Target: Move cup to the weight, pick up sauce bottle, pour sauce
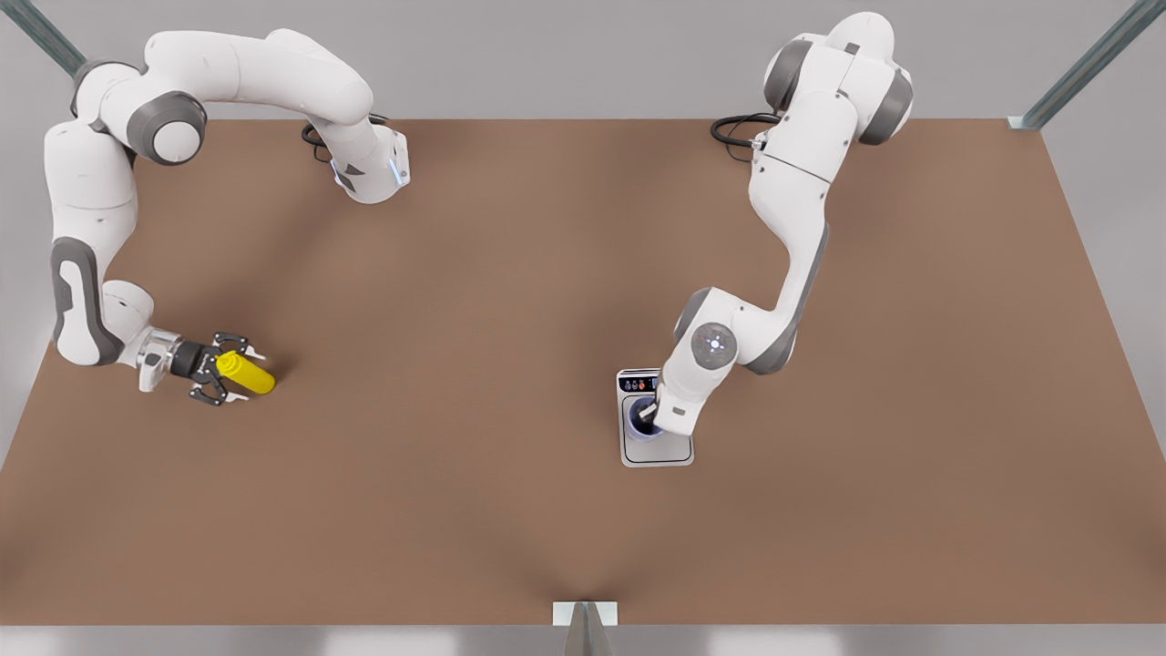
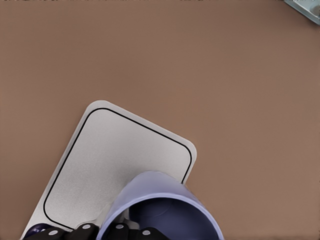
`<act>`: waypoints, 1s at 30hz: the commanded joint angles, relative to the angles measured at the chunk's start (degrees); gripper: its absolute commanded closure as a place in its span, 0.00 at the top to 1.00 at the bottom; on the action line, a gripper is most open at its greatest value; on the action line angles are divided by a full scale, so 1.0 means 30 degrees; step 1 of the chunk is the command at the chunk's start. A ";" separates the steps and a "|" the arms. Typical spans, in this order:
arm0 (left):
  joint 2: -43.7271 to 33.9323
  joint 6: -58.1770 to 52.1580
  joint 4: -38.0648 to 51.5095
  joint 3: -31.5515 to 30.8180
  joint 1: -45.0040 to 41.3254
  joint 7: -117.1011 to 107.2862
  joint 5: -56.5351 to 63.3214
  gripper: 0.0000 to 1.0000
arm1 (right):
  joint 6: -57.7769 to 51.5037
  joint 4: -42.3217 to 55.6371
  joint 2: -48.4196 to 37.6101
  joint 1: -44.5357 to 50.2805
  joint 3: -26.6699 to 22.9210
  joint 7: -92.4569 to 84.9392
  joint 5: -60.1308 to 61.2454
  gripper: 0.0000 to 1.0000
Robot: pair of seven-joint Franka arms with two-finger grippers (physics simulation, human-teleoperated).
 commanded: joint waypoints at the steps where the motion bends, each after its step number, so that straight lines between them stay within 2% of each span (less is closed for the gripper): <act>1: -0.0001 0.0000 -0.0016 0.0000 0.0000 0.0014 -0.0411 0.43 | 0.0000 0.0000 -0.0001 0.0002 0.0013 0.0000 0.0000 1.00; 6: -0.0001 -0.0059 -0.0016 0.0029 0.0000 -0.0074 -0.0323 0.54 | 0.0000 -0.0058 -0.0001 0.0031 0.0013 0.0000 0.0000 1.00; 8: -0.0177 -0.0205 0.0218 0.0029 0.0000 -0.0162 -0.0352 0.80 | 0.0000 -0.0088 -0.0001 0.0090 0.0013 -0.0029 0.0000 1.00; 9: -0.0381 -0.0234 0.0218 0.0029 0.0029 -0.0162 -0.0381 0.86 | -0.0029 -0.0088 -0.0001 0.0090 0.0013 -0.0029 0.0000 1.00; 10: -0.0499 -0.0263 0.0218 0.0058 0.0001 -0.0045 -0.0381 0.88 | -0.0029 -0.0088 -0.0001 0.0090 0.0013 -0.0029 0.0000 1.00; 18: -0.3046 -0.4217 0.0276 0.1141 0.0176 0.2414 -0.0440 0.91 | -0.0029 -0.0088 -0.0001 0.0119 0.0160 0.0000 0.0117 1.00; 20: -0.3253 -0.5536 0.1067 0.1288 0.0323 0.2796 -0.0440 0.92 | -0.0029 -0.0088 -0.0001 0.0178 0.0160 0.0000 0.0117 1.00; 21: -0.3516 -0.6678 0.1214 0.2079 0.0323 0.4170 -0.0644 0.93 | -0.0029 -0.0088 -0.0001 0.0120 0.0189 0.0029 0.0117 1.00; 23: -0.4893 -0.8641 0.1185 0.5535 0.0294 0.9473 -0.2520 0.95 | -0.0029 -0.0088 -0.0001 0.0178 0.0189 0.0000 0.0117 1.00; 25: -0.5742 -1.0662 0.1185 0.8113 0.0293 1.3195 -0.2520 1.00 | 0.0000 -0.0117 -0.0001 0.0178 0.0189 0.0000 0.0117 0.78; 26: -0.6036 -1.0928 0.1214 0.9168 0.0293 1.3635 -0.2433 1.00 | 0.0000 -0.0147 -0.0001 0.0178 0.0189 0.0000 0.0117 0.74; 29: -0.6561 -1.2039 0.1185 1.0927 0.0380 1.6448 -0.2053 1.00 | 0.0000 -0.0118 -0.0001 0.0353 0.0189 0.0000 0.0176 0.72; 30: -0.7410 -1.1836 0.1185 0.9561 0.2685 1.6596 -0.1848 1.00 | 0.0000 -0.0118 -0.0001 0.0412 0.0189 0.0000 0.0205 0.70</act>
